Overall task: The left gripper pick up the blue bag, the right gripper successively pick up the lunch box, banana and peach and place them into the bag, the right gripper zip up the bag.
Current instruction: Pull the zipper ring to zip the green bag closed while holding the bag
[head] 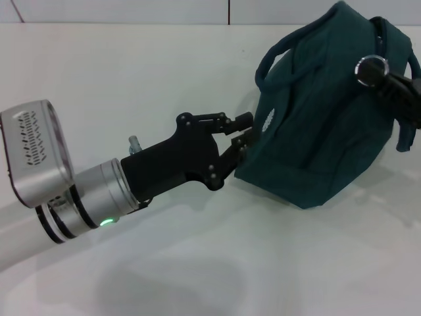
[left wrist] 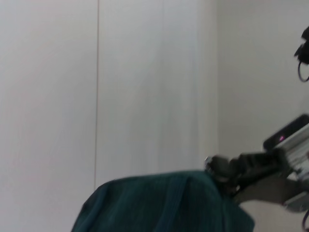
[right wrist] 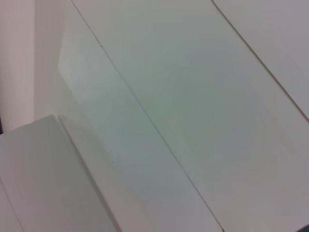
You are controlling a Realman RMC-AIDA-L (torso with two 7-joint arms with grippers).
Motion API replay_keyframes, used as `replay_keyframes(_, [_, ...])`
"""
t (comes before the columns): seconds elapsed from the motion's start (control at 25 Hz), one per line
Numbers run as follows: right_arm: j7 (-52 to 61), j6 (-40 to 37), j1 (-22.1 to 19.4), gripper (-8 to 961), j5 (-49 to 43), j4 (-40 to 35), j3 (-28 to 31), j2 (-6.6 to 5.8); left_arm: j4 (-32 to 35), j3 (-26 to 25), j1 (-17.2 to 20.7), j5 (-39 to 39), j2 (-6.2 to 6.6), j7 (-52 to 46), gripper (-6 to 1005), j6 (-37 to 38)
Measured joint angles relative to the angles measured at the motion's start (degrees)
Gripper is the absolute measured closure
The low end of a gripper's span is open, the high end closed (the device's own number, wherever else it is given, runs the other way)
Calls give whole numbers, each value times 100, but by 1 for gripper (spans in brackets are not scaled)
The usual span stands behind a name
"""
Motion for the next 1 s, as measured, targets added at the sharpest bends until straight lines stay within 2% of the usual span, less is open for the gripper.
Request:
replay_keyframes(0.16, [-35,184,145,911,-63,-4,-53,139,-2,-18,-19,-20,0,-8,857,82])
replay_keyframes(0.4, [-55,289,517,911,-199,22,-168,214,35,-40,22,-285,0,-4,742,42])
replay_keyframes(0.64, [-50,404,928,911,-188,48,-404,280,146,-42,215,-517,20,-11,496,5])
replay_keyframes(0.72, [-27,459,1078,911,-162,50,-543,284,152,-41,243,-529,32,-12,380,-45])
replay_keyframes(1.0, [32,444,1313,912,-144,54,-784,286,412,-44,459,-746,70,-14,378,-367])
